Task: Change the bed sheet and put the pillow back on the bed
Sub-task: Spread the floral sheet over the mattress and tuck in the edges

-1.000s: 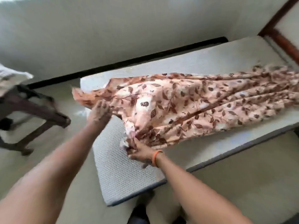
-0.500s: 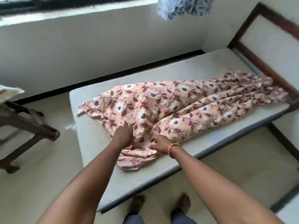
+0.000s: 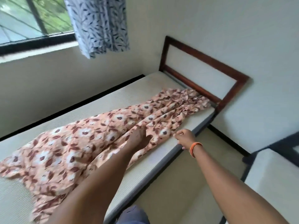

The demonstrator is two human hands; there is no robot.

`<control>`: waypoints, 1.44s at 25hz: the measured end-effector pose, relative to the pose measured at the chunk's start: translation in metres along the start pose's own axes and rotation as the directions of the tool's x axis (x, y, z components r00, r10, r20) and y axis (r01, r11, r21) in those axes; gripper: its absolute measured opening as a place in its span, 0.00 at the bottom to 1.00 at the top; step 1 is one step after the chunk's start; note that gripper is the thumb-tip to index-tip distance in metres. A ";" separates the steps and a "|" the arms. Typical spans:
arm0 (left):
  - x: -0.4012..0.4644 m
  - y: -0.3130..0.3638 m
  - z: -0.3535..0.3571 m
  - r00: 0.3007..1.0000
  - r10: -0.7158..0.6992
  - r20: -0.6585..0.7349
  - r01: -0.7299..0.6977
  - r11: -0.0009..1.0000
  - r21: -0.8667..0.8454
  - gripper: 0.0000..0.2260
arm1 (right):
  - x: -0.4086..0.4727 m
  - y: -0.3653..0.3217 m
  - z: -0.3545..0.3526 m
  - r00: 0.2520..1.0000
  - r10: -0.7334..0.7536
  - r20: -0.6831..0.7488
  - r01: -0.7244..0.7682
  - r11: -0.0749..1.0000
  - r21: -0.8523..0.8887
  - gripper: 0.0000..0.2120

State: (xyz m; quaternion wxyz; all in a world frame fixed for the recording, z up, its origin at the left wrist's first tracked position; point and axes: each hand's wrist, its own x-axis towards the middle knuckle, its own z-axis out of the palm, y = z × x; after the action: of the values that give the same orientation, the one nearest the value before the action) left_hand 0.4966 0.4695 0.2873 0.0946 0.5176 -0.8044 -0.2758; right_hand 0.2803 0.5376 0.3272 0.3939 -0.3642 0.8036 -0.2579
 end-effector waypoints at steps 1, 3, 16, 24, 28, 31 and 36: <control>0.023 0.020 0.008 0.999 0.025 0.027 -0.026 1.000 0.014 0.23 | 0.018 0.006 -0.024 0.999 0.027 -0.039 -0.025 0.998 0.053 0.04; 0.073 0.050 0.022 0.995 0.067 0.073 -0.070 0.997 0.038 0.22 | 0.059 0.017 -0.062 0.996 0.061 -0.068 -0.050 0.988 0.147 0.05; 0.454 0.074 0.174 0.928 -0.126 0.350 0.109 0.992 0.068 0.13 | 0.438 0.064 -0.130 0.936 0.327 -0.130 -0.312 0.942 0.126 0.08; 0.625 0.078 0.324 0.829 -0.406 0.385 0.519 0.814 -0.259 0.11 | 0.665 0.154 -0.120 0.985 0.038 -0.170 -0.074 0.975 -0.211 0.07; 0.723 0.092 0.366 0.649 -0.663 0.373 0.723 0.385 -0.573 0.15 | 0.770 0.191 -0.138 0.959 -0.213 -0.188 0.123 0.908 -0.401 0.16; 0.793 0.093 0.400 0.450 -0.706 0.547 0.741 -0.047 -0.670 0.20 | 0.835 0.199 -0.153 0.946 -0.301 -0.122 0.182 0.802 -0.569 0.35; 0.850 0.096 0.422 0.439 -0.783 0.440 0.626 -0.084 -0.775 0.12 | 0.876 0.208 -0.165 0.956 -0.288 -0.048 0.211 0.796 -0.568 0.24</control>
State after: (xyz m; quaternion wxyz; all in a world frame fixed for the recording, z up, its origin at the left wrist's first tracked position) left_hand -0.1420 -0.1069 -0.1244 0.2480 0.7417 -0.1197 -0.6116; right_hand -0.3067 -0.0068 -0.1166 0.1789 -0.5480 0.8126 -0.0860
